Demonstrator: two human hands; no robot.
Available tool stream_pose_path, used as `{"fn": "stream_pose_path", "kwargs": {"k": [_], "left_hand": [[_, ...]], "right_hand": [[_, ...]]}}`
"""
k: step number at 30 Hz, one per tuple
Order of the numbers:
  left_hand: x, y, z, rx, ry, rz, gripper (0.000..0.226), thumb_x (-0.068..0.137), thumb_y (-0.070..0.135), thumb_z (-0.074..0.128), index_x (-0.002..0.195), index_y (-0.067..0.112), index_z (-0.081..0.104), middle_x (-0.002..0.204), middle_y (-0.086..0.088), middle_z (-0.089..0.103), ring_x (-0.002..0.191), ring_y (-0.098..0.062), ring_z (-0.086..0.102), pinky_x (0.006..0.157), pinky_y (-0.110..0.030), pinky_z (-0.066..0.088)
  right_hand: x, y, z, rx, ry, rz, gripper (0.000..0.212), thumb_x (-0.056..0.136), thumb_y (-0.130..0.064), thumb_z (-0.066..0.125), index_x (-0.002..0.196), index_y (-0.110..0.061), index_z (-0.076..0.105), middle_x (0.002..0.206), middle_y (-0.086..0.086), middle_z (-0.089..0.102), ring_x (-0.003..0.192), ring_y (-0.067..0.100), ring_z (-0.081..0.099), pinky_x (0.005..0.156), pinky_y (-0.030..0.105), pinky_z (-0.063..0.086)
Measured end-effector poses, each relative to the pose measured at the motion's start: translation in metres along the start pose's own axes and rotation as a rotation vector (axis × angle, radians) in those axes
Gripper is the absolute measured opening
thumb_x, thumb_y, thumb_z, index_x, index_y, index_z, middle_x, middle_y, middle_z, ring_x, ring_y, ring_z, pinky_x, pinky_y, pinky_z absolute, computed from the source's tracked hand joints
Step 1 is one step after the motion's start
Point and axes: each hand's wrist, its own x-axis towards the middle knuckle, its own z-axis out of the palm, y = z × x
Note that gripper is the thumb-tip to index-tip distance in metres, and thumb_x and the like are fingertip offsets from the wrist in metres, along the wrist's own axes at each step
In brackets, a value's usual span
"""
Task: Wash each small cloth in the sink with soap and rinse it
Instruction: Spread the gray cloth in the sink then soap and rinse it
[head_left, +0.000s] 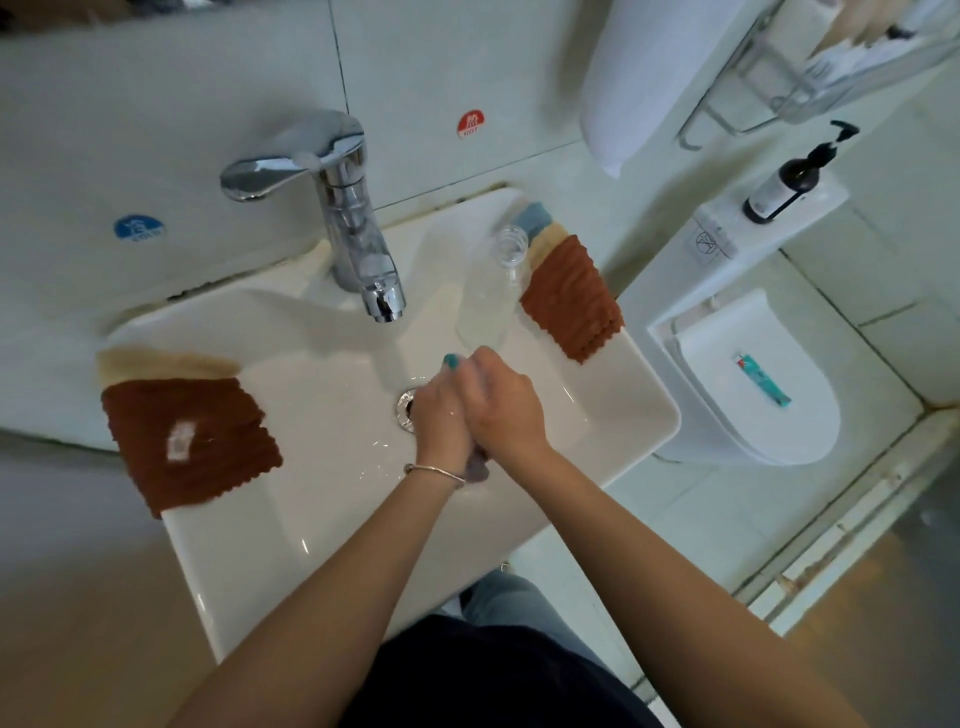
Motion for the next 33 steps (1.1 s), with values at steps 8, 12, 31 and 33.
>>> {"fn": "stream_pose_path", "kwargs": {"k": [8, 12, 31, 33], "left_hand": [[-0.005, 0.024, -0.011, -0.098, 0.069, 0.032, 0.030, 0.099, 0.017, 0.043, 0.069, 0.017, 0.046, 0.060, 0.003, 0.046, 0.054, -0.013, 0.045, 0.050, -0.016, 0.037], [-0.023, 0.040, -0.010, -0.168, 0.083, 0.094, 0.041, 0.097, 0.023, 0.048, 0.058, 0.011, 0.049, 0.057, -0.001, 0.050, 0.058, -0.016, 0.045, 0.054, -0.023, 0.038], [-0.020, 0.055, -0.011, -0.176, 0.064, 0.104, 0.039, 0.101, 0.027, 0.043, 0.063, 0.019, 0.050, 0.062, 0.000, 0.055, 0.069, -0.028, 0.057, 0.062, -0.033, 0.044], [-0.023, 0.049, -0.014, -0.222, 0.094, 0.038, 0.043, 0.099, 0.033, 0.045, 0.058, 0.019, 0.045, 0.054, 0.004, 0.050, 0.058, -0.023, 0.049, 0.053, -0.028, 0.040]], "right_hand": [[-0.003, -0.011, -0.001, -0.026, -0.005, -0.085, 0.038, 0.100, -0.044, 0.041, 0.068, -0.026, 0.034, 0.069, 0.005, 0.055, 0.071, 0.029, 0.055, 0.061, 0.036, 0.036], [0.004, -0.011, -0.010, -0.121, 0.034, -0.108, 0.028, 0.099, -0.032, 0.045, 0.075, -0.020, 0.038, 0.073, -0.003, 0.048, 0.067, 0.020, 0.048, 0.061, 0.036, 0.035], [-0.012, -0.028, -0.025, -0.020, 0.116, -0.200, 0.032, 0.101, -0.033, 0.046, 0.073, -0.017, 0.040, 0.060, -0.002, 0.048, 0.056, 0.018, 0.047, 0.056, 0.042, 0.036], [-0.023, -0.027, -0.026, -0.106, 0.061, -0.258, 0.032, 0.101, -0.035, 0.043, 0.075, -0.018, 0.038, 0.060, 0.004, 0.050, 0.057, 0.025, 0.051, 0.055, 0.041, 0.036]]}}
